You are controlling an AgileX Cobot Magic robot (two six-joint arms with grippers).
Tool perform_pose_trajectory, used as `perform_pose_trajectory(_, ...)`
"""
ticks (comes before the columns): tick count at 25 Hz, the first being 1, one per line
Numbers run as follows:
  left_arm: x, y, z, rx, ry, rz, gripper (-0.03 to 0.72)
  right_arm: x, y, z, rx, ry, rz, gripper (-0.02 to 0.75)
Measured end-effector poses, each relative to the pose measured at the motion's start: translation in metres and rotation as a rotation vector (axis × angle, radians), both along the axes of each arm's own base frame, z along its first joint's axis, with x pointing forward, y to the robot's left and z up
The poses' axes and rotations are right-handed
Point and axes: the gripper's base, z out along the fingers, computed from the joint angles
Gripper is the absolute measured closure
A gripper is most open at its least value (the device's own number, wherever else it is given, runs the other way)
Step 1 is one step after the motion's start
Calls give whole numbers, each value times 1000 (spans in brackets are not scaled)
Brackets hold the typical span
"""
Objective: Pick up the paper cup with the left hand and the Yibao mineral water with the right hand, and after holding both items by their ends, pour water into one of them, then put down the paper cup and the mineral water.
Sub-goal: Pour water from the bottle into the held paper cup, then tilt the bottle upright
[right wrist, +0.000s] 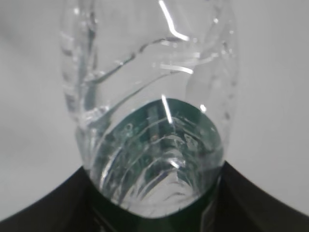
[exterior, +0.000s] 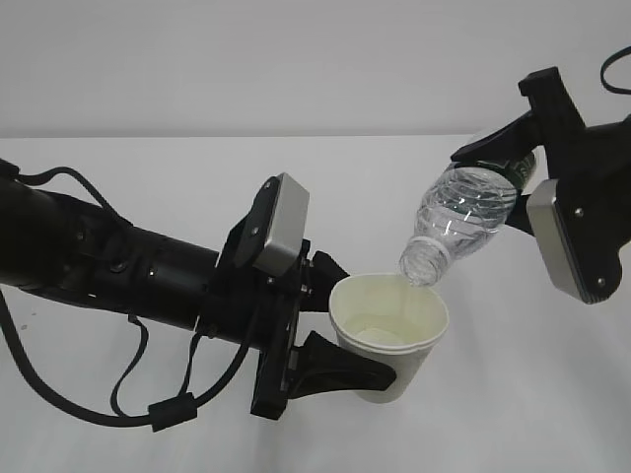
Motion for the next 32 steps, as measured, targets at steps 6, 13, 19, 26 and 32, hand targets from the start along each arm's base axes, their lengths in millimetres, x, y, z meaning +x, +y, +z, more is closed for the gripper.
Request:
perform_pose_trajectory(6, 0, 0, 0, 0, 0, 0, 221, 0, 0, 0, -4, 0, 2, 302)
perform_pose_trajectory(13, 0, 0, 0, 1, -1, -2, 221, 0, 0, 0, -7, -2, 4, 302)
perform_pose_trajectory(19, 0, 0, 0, 2, -1, -3, 221, 0, 0, 0, -9, -3, 5, 302)
perform_pose_trajectory(26, 0, 0, 0, 2, -1, -3, 221, -1, 0, 0, -11, -3, 7, 302)
perform_pose_trajectory(32, 0, 0, 0, 3, -2, -5, 221, -1, 0, 0, -14, -3, 9, 302)
